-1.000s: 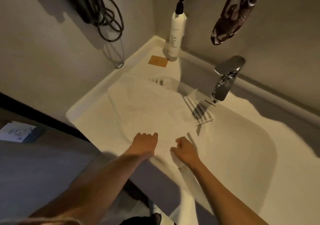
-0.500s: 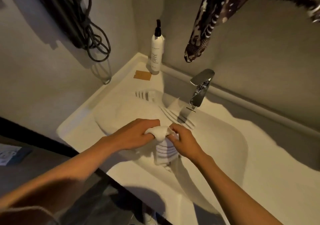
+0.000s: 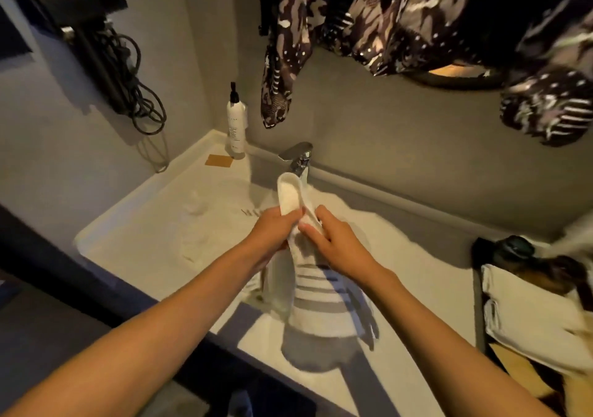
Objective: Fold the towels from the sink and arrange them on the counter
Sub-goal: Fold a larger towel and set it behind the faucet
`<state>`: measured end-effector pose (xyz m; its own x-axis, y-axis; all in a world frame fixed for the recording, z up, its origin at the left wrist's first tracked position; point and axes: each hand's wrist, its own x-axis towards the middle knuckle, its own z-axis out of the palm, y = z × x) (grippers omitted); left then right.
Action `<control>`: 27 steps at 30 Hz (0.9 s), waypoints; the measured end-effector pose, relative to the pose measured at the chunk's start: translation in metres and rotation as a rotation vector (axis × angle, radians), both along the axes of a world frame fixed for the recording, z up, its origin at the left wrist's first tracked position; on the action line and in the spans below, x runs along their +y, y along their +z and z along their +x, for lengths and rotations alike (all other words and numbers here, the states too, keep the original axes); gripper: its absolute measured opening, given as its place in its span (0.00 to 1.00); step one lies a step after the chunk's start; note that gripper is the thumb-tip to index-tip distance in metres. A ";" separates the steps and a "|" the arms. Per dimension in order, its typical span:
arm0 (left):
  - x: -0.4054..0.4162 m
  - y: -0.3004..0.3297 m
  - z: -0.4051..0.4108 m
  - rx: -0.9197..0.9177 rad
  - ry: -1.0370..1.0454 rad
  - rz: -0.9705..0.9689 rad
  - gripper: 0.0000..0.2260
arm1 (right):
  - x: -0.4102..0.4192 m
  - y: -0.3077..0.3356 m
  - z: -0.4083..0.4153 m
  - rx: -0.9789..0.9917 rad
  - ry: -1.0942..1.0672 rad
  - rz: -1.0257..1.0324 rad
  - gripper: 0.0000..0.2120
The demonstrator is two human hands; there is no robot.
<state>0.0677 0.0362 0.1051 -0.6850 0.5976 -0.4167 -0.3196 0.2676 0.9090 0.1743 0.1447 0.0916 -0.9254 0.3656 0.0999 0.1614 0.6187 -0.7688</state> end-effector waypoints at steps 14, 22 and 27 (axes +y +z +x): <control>0.072 0.121 0.104 0.395 -0.462 0.324 0.05 | 0.031 -0.018 0.111 -0.031 -0.308 -0.347 0.08; 0.090 0.136 0.090 0.538 -0.625 0.339 0.08 | 0.020 0.008 0.136 0.041 -0.417 -0.077 0.04; 0.090 0.139 0.052 1.355 -0.742 -0.065 0.04 | 0.059 -0.021 0.182 -0.299 -0.609 0.070 0.09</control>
